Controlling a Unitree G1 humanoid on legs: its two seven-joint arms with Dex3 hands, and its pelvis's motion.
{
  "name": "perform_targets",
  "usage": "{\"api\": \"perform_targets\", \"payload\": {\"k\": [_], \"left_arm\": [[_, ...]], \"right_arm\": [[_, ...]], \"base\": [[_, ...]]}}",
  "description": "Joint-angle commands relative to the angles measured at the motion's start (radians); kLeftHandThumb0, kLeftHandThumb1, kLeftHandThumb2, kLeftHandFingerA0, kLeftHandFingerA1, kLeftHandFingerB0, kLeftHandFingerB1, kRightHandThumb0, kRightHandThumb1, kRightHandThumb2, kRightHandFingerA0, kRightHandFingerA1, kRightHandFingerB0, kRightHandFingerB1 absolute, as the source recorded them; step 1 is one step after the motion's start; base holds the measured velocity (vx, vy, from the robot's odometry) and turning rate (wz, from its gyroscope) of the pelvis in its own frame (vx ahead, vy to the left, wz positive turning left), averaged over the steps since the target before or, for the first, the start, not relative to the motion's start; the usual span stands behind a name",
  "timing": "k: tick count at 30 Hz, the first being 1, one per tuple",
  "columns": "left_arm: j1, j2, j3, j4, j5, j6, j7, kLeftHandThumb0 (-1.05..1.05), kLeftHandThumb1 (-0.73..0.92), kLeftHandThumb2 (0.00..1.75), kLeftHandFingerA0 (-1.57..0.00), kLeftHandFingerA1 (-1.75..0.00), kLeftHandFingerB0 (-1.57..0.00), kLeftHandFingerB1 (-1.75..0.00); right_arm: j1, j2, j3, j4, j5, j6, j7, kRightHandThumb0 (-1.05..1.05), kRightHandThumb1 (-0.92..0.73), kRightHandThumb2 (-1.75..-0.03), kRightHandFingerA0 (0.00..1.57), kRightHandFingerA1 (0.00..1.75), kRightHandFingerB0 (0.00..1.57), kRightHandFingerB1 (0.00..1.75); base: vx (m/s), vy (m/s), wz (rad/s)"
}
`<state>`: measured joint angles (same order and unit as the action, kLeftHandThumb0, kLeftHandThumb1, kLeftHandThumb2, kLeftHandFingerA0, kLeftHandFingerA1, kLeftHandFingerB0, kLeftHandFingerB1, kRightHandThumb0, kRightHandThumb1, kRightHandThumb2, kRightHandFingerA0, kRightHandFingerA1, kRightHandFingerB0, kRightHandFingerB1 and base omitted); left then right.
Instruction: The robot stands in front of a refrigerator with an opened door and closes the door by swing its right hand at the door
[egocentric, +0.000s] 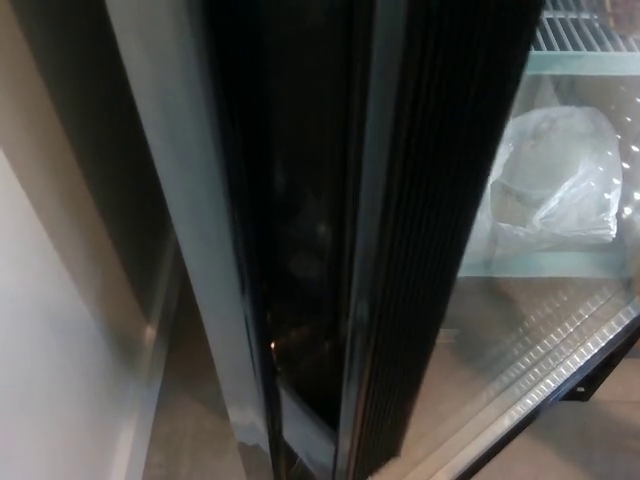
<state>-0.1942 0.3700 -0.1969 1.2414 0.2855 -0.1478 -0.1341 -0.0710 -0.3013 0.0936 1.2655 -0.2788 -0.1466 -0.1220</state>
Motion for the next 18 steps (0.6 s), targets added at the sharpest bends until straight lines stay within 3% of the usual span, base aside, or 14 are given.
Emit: {"api": "perform_targets", "payload": {"k": [1,3,4,5,8,9,10,11,12,13,14,16,17,18], "left_arm": [[0.006,0.023,-0.008,0.021,0.016,-0.045,-0.019,-0.47,0.59,0.93,-0.35,-0.54,-0.22,-0.46],[0.005,0.025,-0.013,0.022,0.024,-0.047,-0.015,-0.52,0.61,0.91,-0.33,-0.51,-0.23,-0.45],[0.011,0.024,-0.014,0.023,0.025,-0.047,-0.014,-0.52,0.6,0.9,-0.33,-0.51,-0.23,-0.45],[0.012,0.023,-0.015,0.023,0.025,-0.047,-0.014,-0.52,0.6,0.9,-0.33,-0.51,-0.23,-0.45],[0.019,0.016,-0.016,0.026,0.021,-0.051,-0.024,-0.46,0.59,0.93,-0.35,-0.53,-0.22,-0.46],[0.019,0.016,-0.02,0.026,0.025,-0.052,-0.022,-0.47,0.6,0.94,-0.36,-0.53,-0.23,-0.46],[0.019,0.017,-0.023,0.025,0.028,-0.052,-0.021,-0.47,0.6,0.94,-0.36,-0.53,-0.23,-0.46],[0.007,0.017,-0.024,0.025,0.029,-0.047,-0.023,-0.5,0.61,0.92,-0.36,-0.52,-0.24,-0.45],[0.001,0.017,-0.024,0.026,0.029,-0.044,-0.022,-0.52,0.61,0.91,-0.34,-0.51,-0.25,-0.45],[-0.003,0.017,-0.023,0.026,0.03,-0.043,-0.022,-0.52,0.61,0.91,-0.34,-0.51,-0.25,-0.45],[-0.006,0.016,-0.019,0.027,0.025,-0.041,-0.025,-0.51,0.6,0.9,-0.33,-0.5,-0.24,-0.45],[-0.008,0.014,-0.014,0.028,0.019,-0.04,-0.028,-0.51,0.6,0.9,-0.33,-0.5,-0.24,-0.45],[-0.007,0.013,-0.014,0.029,0.02,-0.04,-0.026,-0.49,0.6,0.92,-0.35,-0.52,-0.23,-0.45],[-0.006,0.013,-0.015,0.029,0.022,-0.04,-0.023,-0.49,0.6,0.92,-0.35,-0.52,-0.23,-0.45]], "right_arm": [[-0.018,-0.058,0.099,0.0,-0.069,0.124,0.199,-0.63,-0.74,-1.1,0.38,0.56,0.24,0.47],[0.0,-0.078,0.14,-0.036,-0.094,0.139,0.207,-0.62,-0.72,-1.09,0.37,0.56,0.25,0.47],[0.023,-0.098,0.181,-0.068,-0.124,0.132,0.221,-0.67,-0.92,-0.7,0.44,0.42,0.38,0.35],[0.031,-0.105,0.194,-0.08,-0.13,0.132,0.226,-0.67,-0.92,-0.7,0.44,0.42,0.38,0.35],[0.426,-0.198,0.124,-0.78,-0.144,0.252,0.135,-0.66,-0.84,-0.66,0.53,0.41,0.43,0.36],[0.508,-0.205,0.099,-0.939,-0.172,0.289,0.129,-0.67,-0.85,-0.66,0.44,0.41,0.31,0.33],[0.55,-0.206,0.085,-1.024,-0.191,0.314,0.13,-0.67,-0.85,-0.66,0.44,0.41,0.31,0.33],[0.724,-0.173,-0.002,-1.407,-0.299,0.389,0.17,-0.69,-0.7,-0.99,0.47,0.56,0.27,0.47],[0.819,-0.139,-0.062,-1.619,-0.368,0.39,0.215,-0.64,-0.86,-0.66,0.59,0.41,0.43,0.36],[0.881,-0.117,-0.101,-1.758,-0.413,0.388,0.247,-0.64,-0.86,-0.66,0.59,0.41,0.43,0.36],[0.946,-0.091,-0.156,-1.882,-0.433,0.338,0.274,-0.63,-0.85,-0.66,0.75,0.47,0.53,0.38],[1.007,-0.067,-0.21,-1.993,-0.442,0.283,0.298,-0.63,-0.85,-0.66,0.75,0.47,0.53,0.38],[1.067,-0.034,-0.284,-2.069,-0.396,0.19,0.293,-0.6,-0.82,-0.66,0.92,0.49,0.75,0.43],[1.106,-0.012,-0.333,-2.116,-0.362,0.129,0.289,-0.6,-0.82,-0.66,0.92,0.49,0.75,0.43]], "base": [[0.0,0.0,0.0],[0.0,0.0,0.0],[0.0,0.0,0.0],[0.0,0.0,0.0],[0.0,0.0,0.0],[0.0,0.0,0.0],[0.0,0.0,0.0],[0.0,0.0,0.0],[0.0,0.0,0.0],[0.0,0.0,0.0],[0.0,0.0,0.0],[0.0,0.0,0.0],[0.0,0.0,0.0],[0.0,0.0,0.0]]}}
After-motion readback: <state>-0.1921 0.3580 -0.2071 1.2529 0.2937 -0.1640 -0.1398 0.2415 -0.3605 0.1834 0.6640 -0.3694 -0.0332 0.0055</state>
